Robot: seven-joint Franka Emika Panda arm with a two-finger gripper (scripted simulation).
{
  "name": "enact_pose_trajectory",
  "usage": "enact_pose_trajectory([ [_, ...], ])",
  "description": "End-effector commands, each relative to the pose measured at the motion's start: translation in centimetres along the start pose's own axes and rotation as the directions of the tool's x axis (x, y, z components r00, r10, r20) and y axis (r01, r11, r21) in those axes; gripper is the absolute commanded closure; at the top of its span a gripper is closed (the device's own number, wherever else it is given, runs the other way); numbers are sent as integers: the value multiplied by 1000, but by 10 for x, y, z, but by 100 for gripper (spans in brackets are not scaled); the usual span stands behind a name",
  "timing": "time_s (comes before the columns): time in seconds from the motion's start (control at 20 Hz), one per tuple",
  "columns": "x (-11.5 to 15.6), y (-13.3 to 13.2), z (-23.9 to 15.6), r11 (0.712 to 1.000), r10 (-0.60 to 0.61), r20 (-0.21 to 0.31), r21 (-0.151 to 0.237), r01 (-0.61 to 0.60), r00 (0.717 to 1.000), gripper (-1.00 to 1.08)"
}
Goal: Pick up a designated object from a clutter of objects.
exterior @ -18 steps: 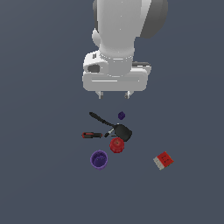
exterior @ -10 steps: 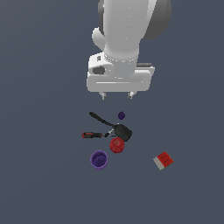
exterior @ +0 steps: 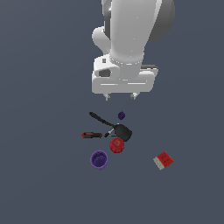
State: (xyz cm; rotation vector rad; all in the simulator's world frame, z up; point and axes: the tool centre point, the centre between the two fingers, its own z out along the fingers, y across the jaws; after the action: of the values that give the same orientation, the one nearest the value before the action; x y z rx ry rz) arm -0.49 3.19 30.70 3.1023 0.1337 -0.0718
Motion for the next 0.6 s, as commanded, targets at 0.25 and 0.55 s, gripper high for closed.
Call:
enact_pose_trajectory([
  [0.25,-2,-3,19,999,-37,-3,1,37,999,-92],
  [0.55,-6,-10,51,995,-102,-9,2,102,995,-92],
])
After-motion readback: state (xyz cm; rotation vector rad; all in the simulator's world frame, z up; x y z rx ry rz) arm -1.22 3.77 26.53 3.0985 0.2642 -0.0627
